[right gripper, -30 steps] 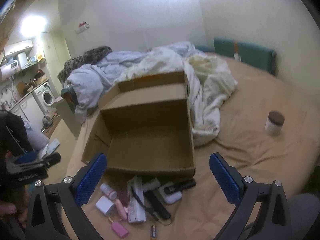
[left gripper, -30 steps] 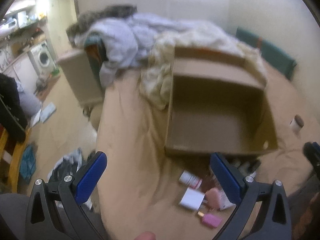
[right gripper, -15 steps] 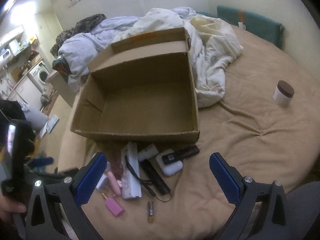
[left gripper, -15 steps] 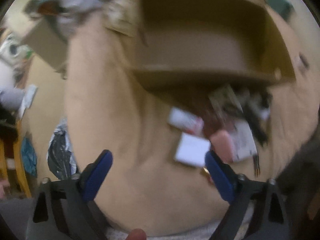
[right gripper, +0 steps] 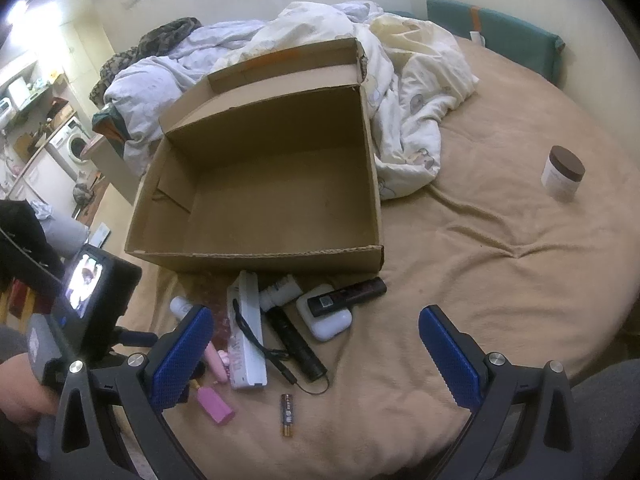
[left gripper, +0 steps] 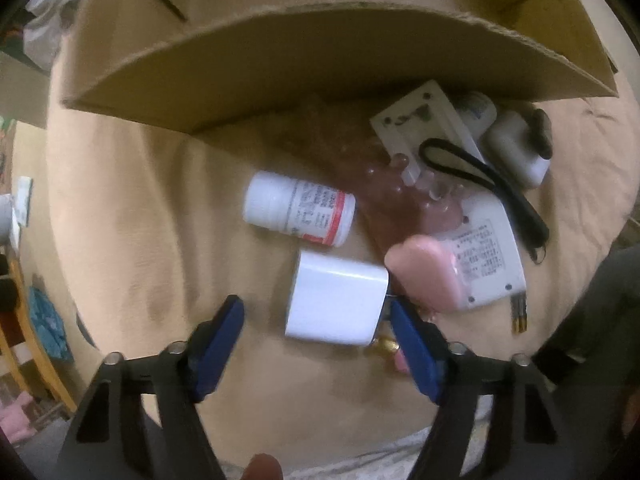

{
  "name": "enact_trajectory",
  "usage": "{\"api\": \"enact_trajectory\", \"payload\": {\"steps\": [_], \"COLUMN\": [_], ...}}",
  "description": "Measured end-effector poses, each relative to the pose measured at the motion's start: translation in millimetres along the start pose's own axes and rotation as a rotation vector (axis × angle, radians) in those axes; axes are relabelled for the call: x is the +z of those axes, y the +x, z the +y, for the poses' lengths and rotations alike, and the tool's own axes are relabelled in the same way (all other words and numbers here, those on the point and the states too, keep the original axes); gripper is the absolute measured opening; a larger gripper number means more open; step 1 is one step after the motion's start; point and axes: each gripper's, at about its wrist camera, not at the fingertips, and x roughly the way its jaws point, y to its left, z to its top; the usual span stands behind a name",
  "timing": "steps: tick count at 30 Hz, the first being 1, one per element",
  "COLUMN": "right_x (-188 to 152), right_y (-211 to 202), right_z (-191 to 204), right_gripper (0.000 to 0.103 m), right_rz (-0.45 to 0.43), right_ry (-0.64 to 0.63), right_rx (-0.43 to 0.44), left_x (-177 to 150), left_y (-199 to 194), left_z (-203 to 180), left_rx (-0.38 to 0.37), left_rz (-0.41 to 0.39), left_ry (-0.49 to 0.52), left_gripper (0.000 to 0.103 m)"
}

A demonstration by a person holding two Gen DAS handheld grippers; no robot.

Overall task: Organize rigid objects
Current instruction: 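Grasp the white USB charger with the left tool while the right tool grasps the AA battery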

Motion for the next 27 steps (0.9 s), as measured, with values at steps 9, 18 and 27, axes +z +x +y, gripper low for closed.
{"api": "enact_trajectory", "payload": {"steps": [9,18,27], "right_x": [-1,0,-10], "right_y": [0,1,17], "right_z": [2,-7,-17], "right_gripper": [0.103,0.103,0.103], "right_rz": [-0.008,-0.005,0.143], "right_ry": [-0.014,0.0,0.041], "right_rx": [-0.004,-0.016,0.12], "left_x": [8,-13,-32], "left_y": [26,-13,-85], "left_z": [3,9,24], "left_rx": [-0.069,-0.012,0.084], "left_rz": [0.004,-0.085,-0.256], "left_ry": [-0.019,-0.065,-0.086], "left_gripper": [0.047,0.046,0.046]}}
